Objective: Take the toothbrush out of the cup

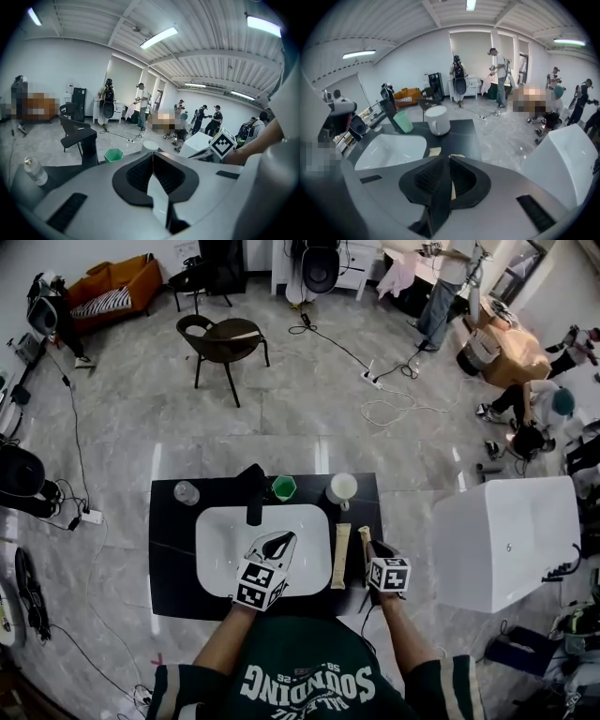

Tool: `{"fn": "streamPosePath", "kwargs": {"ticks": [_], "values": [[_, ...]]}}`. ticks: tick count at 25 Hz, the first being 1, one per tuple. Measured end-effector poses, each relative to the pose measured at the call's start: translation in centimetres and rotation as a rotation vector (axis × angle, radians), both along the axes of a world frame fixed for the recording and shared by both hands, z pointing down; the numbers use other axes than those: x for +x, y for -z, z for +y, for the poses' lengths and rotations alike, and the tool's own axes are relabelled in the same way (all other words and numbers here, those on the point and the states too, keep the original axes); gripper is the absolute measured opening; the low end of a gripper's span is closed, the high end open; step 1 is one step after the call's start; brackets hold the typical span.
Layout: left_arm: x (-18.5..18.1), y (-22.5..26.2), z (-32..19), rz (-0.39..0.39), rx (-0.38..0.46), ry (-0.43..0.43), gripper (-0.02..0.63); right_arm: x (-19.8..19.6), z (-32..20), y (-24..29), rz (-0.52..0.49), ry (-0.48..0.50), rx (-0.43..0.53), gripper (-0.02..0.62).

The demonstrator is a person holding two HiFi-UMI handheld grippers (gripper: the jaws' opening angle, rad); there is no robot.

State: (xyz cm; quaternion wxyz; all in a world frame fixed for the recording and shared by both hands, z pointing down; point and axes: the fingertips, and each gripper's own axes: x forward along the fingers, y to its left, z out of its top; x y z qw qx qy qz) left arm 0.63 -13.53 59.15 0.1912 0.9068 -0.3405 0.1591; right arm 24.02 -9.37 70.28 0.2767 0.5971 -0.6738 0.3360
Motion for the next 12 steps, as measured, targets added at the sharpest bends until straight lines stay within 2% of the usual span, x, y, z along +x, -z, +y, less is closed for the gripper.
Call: {"fn": "streamPosePath", "kwargs": {"ticks": [4, 12], "values": [[-0.7, 0.3, -0.1, 0.002, 0.005, 0.019, 0.017, -2.7, -2.1, 3.8, -0.008, 0.036, 0.126, 0.051], [-3.3, 1.1, -0.5, 0.01, 0.024, 0.081, 0.017, -10.1, -4.6, 9.6, -0.092, 0.143, 0.239, 0.045]]}}
